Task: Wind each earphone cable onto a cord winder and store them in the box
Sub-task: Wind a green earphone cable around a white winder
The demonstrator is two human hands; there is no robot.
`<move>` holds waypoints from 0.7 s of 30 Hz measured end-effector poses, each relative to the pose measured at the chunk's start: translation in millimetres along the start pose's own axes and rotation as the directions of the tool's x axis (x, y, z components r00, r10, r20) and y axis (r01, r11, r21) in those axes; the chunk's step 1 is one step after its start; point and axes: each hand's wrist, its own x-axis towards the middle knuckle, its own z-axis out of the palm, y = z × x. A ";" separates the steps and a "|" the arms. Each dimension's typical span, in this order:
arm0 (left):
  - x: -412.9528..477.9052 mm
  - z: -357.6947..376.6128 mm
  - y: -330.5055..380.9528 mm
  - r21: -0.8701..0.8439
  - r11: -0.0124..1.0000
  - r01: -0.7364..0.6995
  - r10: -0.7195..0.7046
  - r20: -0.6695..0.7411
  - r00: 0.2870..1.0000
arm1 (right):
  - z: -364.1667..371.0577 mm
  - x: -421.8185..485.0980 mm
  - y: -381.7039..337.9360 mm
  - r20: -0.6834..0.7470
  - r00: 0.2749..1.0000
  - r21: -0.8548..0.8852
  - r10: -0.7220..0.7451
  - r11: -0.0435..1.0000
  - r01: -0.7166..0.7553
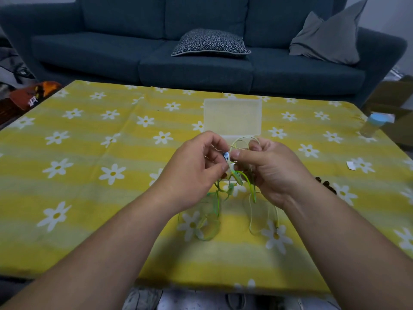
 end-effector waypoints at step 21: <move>23.1 -47.1 -34.3 -0.291 0.889 0.354 -0.458 -0.594 0.662 | -40.2 5.3 -18.7 -0.257 0.965 0.203 0.044 0.979 0.009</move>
